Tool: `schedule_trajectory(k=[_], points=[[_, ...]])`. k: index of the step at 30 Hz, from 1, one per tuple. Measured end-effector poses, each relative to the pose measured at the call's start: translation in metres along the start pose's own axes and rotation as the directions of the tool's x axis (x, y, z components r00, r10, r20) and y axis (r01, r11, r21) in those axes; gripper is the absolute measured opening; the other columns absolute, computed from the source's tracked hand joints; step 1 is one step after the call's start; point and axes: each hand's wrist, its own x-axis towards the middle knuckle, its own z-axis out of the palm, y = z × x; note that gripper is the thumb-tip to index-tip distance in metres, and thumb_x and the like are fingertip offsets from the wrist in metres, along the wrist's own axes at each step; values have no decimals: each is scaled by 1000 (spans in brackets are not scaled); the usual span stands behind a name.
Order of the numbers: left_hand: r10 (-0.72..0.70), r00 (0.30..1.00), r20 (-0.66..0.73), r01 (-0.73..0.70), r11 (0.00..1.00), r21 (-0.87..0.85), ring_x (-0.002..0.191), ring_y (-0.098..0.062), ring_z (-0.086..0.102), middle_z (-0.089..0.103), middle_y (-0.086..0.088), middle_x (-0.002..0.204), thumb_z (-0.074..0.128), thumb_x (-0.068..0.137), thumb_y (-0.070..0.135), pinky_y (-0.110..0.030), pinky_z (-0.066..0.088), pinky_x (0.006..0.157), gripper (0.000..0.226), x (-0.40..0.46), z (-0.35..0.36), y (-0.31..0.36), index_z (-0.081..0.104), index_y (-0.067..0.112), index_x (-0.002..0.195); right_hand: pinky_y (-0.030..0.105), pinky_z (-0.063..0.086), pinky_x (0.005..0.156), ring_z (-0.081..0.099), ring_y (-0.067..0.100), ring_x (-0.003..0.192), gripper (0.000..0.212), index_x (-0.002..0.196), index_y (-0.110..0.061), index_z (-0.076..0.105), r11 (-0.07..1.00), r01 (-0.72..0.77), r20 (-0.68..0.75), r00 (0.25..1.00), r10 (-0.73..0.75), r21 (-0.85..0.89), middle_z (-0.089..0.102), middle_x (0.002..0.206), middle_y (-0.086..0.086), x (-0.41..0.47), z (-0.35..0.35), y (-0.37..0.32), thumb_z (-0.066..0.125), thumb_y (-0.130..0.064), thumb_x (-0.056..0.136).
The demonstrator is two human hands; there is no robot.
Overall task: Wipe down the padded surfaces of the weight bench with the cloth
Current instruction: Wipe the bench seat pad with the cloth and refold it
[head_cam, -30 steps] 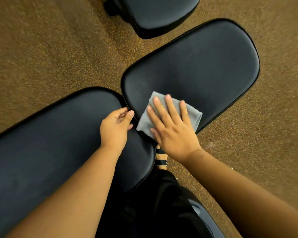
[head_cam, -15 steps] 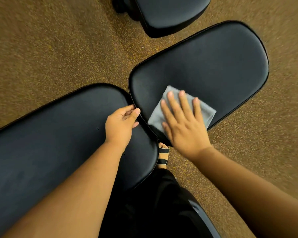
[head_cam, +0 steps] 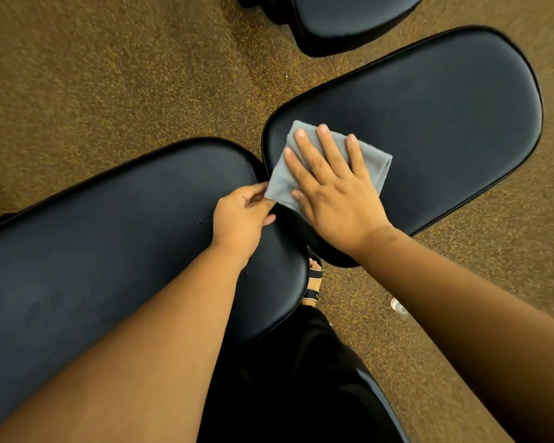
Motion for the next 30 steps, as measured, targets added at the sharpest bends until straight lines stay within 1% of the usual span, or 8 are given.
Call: schedule_trajectory(k=[4, 7, 13, 17, 19, 23, 27, 30], points=[[-7, 1000, -8, 7, 1000, -17, 94, -5, 67, 68, 3, 101, 68, 90, 12, -21, 58, 74, 33, 0, 1, 1, 64, 7, 123, 58, 9, 118, 6, 35, 149, 59, 155, -15, 17, 992, 119, 47, 992, -117, -31, 10, 163, 10, -63, 4, -1, 33, -37, 103], [-7, 1000, -5, 7, 1000, -13, 90, -1, 67, 68, 5, 99, 69, 90, 13, -20, 57, 72, 32, 1, -1, 1, 65, 8, 121, 57, 13, 118, 7, 33, 149, 59, 155, -17, 18, 988, 150, 70, 987, -147, -36, 12, 162, 8, -88, 6, 5, 36, -38, 103], [-26, 1000, 15, 27, 999, -42, 90, -5, 68, 70, 2, 99, 67, 91, 10, -21, 58, 73, 28, 2, -1, 0, 66, 8, 119, 56, 6, 119, 9, 35, 149, 55, 154, -18, 22, 989, 133, 19, 991, -132, -58, 15, 162, 8, -25, 3, 7, 29, -38, 104], [-31, 999, 31, 32, 999, -42, 87, -4, 66, 69, 6, 89, 65, 92, 10, -20, 57, 71, 17, 2, -2, 1, 67, 19, 106, 56, 3, 118, 11, 36, 148, 55, 154, -19, 23, 997, 67, -13, 998, -67, -43, 16, 162, 9, 33, -7, 9, 26, -40, 103], [-35, 999, 28, 37, 997, -61, 91, -6, 66, 68, 5, 93, 64, 93, 11, -21, 57, 72, 19, 2, -2, 1, 67, 17, 110, 56, 3, 118, 10, 37, 148, 55, 154, -19, 23, 998, 57, -13, 998, -58, -41, 15, 162, 10, 40, -9, 9, 25, -40, 103], [-55, 997, 48, 57, 997, -52, 98, -10, 67, 70, -1, 104, 55, 98, 11, -23, 58, 75, 23, 2, -2, 2, 66, 6, 118, 59, 7, 117, 7, 37, 149, 55, 154, -18, 22, 991, 125, 24, 992, -125, -44, 12, 162, 11, -14, -3, 8, 31, -38, 103], [-66, 996, 64, 69, 997, -44, 96, -1, 68, 70, 4, 106, 52, 101, 14, -21, 57, 73, 24, 2, -4, 3, 64, 9, 121, 59, 10, 118, 8, 36, 149, 60, 154, -21, 21, 966, 251, 110, 963, -244, -54, 12, 162, 10, -86, 4, 9, 40, -38, 100], [-96, 990, 100, 101, 994, -50, 101, -3, 67, 69, 6, 107, 47, 103, 24, -21, 57, 75, 26, 1, -7, 10, 62, 12, 120, 59, 11, 118, 10, 35, 149, 60, 154, -24, 22, 940, 335, 133, 936, -326, -56, 13, 162, 8, -87, 4, 11, 39, -38, 99]])
